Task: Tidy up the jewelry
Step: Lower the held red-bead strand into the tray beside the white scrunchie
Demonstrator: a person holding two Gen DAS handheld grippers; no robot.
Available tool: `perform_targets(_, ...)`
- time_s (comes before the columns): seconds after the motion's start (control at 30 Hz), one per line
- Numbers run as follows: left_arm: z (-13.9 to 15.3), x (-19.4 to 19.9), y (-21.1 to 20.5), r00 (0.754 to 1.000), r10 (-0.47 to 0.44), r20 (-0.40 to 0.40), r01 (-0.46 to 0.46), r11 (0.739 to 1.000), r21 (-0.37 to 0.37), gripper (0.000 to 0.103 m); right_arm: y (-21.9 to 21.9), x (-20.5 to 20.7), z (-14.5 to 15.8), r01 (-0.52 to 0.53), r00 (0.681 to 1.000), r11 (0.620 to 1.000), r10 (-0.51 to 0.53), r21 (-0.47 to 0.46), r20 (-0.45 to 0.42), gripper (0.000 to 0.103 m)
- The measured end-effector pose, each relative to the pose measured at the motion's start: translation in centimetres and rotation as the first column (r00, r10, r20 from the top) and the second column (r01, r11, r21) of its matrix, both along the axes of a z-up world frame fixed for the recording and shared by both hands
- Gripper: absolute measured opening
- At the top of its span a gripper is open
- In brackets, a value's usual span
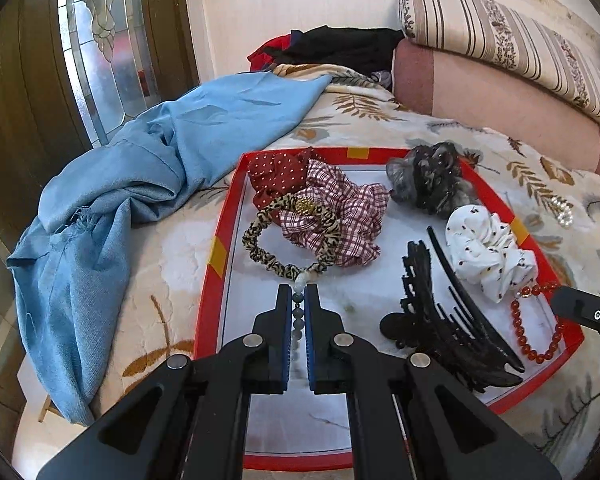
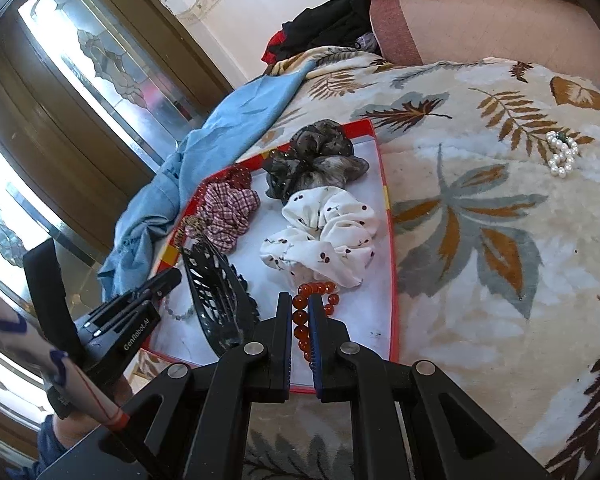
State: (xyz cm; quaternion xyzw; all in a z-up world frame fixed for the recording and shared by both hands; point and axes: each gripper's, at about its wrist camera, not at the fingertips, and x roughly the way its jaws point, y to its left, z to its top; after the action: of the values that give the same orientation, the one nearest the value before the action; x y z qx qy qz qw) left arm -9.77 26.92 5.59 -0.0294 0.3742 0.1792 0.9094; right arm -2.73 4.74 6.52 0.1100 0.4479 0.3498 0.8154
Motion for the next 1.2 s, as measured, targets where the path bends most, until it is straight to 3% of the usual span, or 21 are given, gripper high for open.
perform_targets(0.33, -0.4, 0.3, -0.1, 1.000, -0.002, -0.016, 0.002, 1.000, 0.010, 0.006, 1.1, 0.0, -0.7, 0.005, 0.999, 0.995, -0.001, -0.101, 0.039, 0.009)
perform_targets(0.67, -0.6, 0.5, 0.0, 1.000, 0.001, -0.024, -0.001, 1.000, 0.011, 0.006, 2.7, 0.0, -1.1, 0.041, 0.989, 0.961, 0.000, -0.274, 0.148, 0.009)
perform_targets(1.2, -1.2, 0.9, 0.1, 0.999, 0.005, -0.045, -0.004, 1.000, 0.021, 0.006, 4.1, -0.4, -1.3, 0.060, 0.972, 0.919, 0.034, -0.389, 0.231, 0.009)
